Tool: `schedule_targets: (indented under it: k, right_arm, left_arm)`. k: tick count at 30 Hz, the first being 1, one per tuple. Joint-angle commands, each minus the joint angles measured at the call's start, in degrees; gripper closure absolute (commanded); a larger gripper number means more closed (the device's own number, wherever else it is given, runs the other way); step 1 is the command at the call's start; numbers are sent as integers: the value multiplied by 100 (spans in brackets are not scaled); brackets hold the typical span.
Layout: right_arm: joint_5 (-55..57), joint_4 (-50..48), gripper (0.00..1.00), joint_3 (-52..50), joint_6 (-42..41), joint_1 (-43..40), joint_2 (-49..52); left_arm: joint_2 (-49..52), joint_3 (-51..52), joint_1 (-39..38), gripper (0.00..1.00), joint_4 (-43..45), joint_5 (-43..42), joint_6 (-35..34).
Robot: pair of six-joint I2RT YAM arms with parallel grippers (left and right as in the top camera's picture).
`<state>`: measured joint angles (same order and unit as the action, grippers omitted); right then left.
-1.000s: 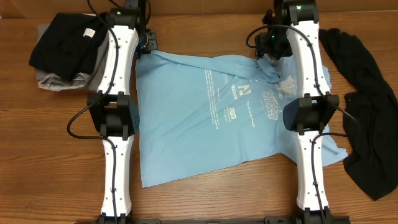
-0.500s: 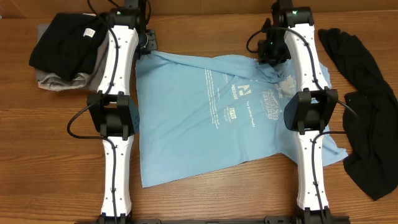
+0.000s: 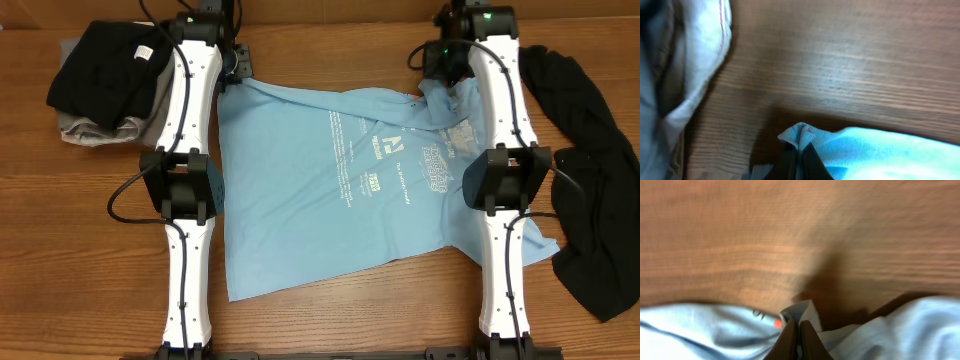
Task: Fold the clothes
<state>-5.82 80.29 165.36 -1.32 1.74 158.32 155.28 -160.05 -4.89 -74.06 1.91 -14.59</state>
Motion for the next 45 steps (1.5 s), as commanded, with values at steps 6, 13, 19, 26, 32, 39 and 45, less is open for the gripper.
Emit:
schedule_targets:
  k: [6, 13, 19, 26, 32, 39, 45]
  right_arm:
    - [-350, -931, 96, 203, -380, -485, -796]
    - [-476, -1250, 96, 203, -474, -699, -1156]
    - [-474, -938, 96, 203, -492, -785, -1733]
    - [-481, 188, 96, 203, -669, -1123, -2369]
    - [-472, 1152, 96, 184, -595, -1488, -2470]
    - [-597, 1676, 96, 96, -586, -1788, -2465]
    - [-693, 1676, 96, -525, -546, -1698, -2465]
  left_arm:
    - [48, -1742, 79, 96, -173, -4, 83]
    - [-166, -2002, 166, 96, -363, 2, 46]
    - [-168, -2002, 214, 96, -870, 17, 44]
    - [-328, -2004, 387, 96, -1436, 13, 44]
    - [-553, -2002, 466, 96, -1869, 15, 50]
    - [-529, -1849, 382, 96, -2275, -48, 173]
    - [-529, -1379, 234, 96, -2275, -66, 243]
